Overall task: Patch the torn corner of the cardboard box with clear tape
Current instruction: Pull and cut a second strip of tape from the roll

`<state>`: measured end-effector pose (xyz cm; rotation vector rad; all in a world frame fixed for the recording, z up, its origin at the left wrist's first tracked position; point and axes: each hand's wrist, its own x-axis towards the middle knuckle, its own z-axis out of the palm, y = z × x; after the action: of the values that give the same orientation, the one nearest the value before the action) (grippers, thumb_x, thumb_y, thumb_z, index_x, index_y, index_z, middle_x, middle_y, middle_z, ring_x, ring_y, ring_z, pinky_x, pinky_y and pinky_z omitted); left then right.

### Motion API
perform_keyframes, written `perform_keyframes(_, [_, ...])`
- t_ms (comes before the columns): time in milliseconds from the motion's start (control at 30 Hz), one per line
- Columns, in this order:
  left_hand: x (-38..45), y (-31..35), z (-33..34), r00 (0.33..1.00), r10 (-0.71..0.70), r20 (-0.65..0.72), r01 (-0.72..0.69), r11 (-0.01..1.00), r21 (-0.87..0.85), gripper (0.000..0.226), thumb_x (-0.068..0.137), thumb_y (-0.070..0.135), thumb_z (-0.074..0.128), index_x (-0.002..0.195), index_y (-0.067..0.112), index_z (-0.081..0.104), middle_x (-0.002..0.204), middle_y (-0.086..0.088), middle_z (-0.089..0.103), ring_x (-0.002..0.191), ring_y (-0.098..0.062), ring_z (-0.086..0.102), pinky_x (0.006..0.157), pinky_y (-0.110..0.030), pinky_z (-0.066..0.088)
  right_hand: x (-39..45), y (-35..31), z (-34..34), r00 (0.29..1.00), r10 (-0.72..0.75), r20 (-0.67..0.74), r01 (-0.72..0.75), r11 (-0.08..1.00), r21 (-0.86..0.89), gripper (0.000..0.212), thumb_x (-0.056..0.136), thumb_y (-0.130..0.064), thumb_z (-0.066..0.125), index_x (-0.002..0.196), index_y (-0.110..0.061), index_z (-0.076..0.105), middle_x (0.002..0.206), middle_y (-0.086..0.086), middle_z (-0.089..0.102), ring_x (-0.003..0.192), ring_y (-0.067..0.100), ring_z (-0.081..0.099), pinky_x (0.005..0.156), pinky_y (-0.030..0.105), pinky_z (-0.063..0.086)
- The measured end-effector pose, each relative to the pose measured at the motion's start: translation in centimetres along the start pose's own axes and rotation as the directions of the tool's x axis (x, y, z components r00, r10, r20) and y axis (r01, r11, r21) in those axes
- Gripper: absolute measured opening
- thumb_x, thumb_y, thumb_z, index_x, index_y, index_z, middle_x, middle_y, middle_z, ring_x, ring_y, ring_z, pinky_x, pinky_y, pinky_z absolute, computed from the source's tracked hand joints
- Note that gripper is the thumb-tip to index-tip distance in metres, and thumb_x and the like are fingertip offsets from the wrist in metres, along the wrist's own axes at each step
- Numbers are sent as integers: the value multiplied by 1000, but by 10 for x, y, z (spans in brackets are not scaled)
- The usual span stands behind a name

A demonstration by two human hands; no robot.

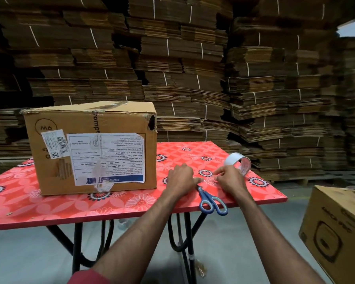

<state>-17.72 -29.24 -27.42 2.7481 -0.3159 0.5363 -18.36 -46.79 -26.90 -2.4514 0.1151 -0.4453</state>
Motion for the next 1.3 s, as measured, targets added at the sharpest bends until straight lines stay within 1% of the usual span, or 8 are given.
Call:
perform_keyframes(100, [8,4,5,998,-19,58,16,999,49,50,87,54,64,117,14,67,131,-9,56,124,-30,48,102,-49,39,-2,0,1,998,-38,41,39,999,-33,24,89,-10,68,108,-21,77,96,5,77,73,17,68,65,25,47])
perform_keyframes(300, [13,1,8,997,4,80,4,995,-101,19,91,38,66,90,21,74,91,2,73,88,-19,63,92,-41,46,-3,1,1,997,-77,7,77,997,-5,23,90,-11,73,111,-18,77,90,1,74,75,14,65,66,27,48])
perform_keyframes(567, [8,-2,9,985,160,-56,-159,987,26,22,95,22,53,84,19,71,77,1,71,73,-17,64,77,-36,53,-3,6,2,998,-60,-11,60,998,24,29,91,-11,74,120,-15,75,130,8,70,100,18,67,73,21,46])
perform_keyframes(733, [7,-9,9,974,207,-87,-210,977,-25,21,100,26,54,96,19,73,84,3,73,75,-11,65,67,-25,45,0,12,0,992,-7,-129,39,969,243,14,89,-10,65,92,-20,74,103,5,75,97,22,68,74,31,51])
perform_keyframes(833, [6,-11,8,964,249,-95,-248,968,17,25,101,27,51,93,17,73,82,2,73,72,-11,67,68,-28,54,4,14,-2,930,178,-322,-45,924,380,9,87,-20,65,83,-12,60,91,9,67,91,33,64,67,32,42])
perform_keyframes(1000, [8,-10,11,949,298,-108,-289,953,91,27,100,23,49,86,14,70,76,0,71,67,-17,67,67,-37,58,23,21,7,957,207,-202,-163,963,216,64,83,-54,72,121,-5,58,120,16,62,109,36,60,82,40,49])
perform_keyframes(1167, [10,-16,14,960,268,-83,-265,963,44,19,94,28,56,92,20,73,85,1,74,80,-21,67,77,-39,54,32,18,15,977,179,-114,-161,976,148,23,93,-33,66,92,-10,72,95,14,72,95,35,67,65,31,42])
perform_keyframes(1300, [11,-22,16,982,186,-29,-189,972,-143,18,94,37,62,89,24,72,84,7,71,78,-13,60,67,-31,42,28,6,9,965,129,-226,-92,982,167,24,96,-20,57,74,-12,61,79,14,67,73,30,59,57,32,33])
